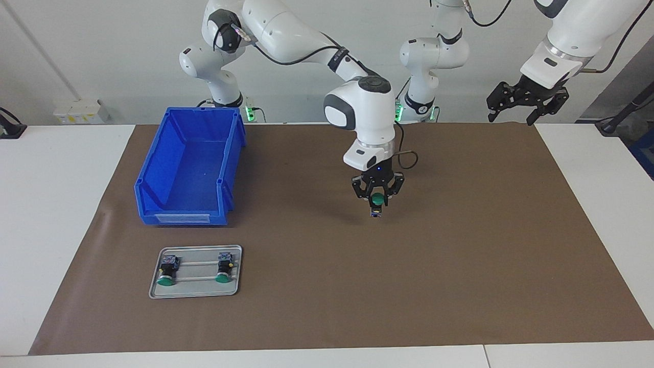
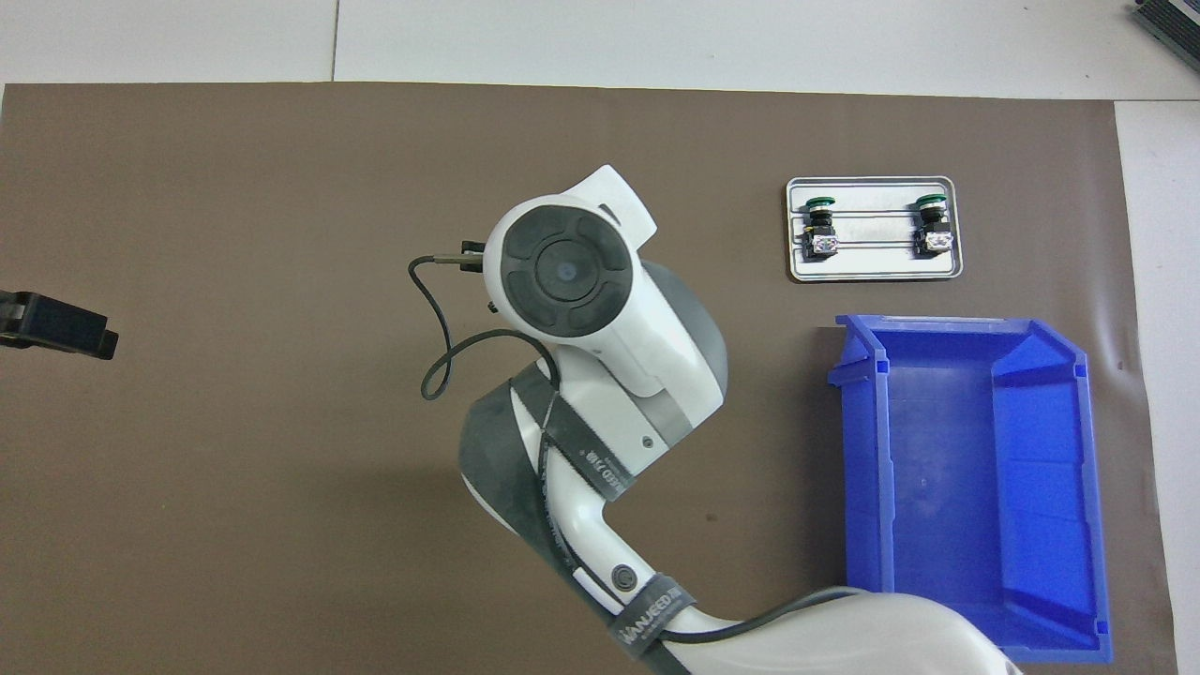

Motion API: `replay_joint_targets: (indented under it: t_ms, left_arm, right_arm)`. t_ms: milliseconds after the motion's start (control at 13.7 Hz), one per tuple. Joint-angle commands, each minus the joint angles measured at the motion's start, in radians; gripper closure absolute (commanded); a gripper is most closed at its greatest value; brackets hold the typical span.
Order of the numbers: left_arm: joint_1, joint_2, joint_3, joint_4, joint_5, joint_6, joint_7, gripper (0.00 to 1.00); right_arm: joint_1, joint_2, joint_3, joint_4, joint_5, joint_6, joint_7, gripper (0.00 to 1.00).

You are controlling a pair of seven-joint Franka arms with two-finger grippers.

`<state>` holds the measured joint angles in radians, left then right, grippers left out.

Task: Place and press button with both arms
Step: 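Carry the green button with the right gripper to the blue bin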

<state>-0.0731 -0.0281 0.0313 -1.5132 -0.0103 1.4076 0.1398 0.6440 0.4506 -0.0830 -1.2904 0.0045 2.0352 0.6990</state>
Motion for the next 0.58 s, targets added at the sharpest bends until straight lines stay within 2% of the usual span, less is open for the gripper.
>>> replay_joint_targets:
  t_ms: [0,291,510]
  left_arm:
    - [0.004,-0.030,-0.007,-0.033,0.020,0.002,-0.008,0.00]
    - [0.004,-0.030,-0.007,-0.033,0.020,0.002,-0.008,0.00]
    - [0.004,-0.030,-0.007,-0.033,0.020,0.002,-0.008,0.00]
  right_arm:
    - [-0.125,-0.064,0.017,-0.033,0.040,-0.056,-0.142,1.00]
    - [-0.288,-0.144,0.016,-0.081,0.075,-0.147,-0.346,1.00]
    - [-0.394,-0.235,0.016,-0.205,0.075,-0.182,-0.542,1.00]
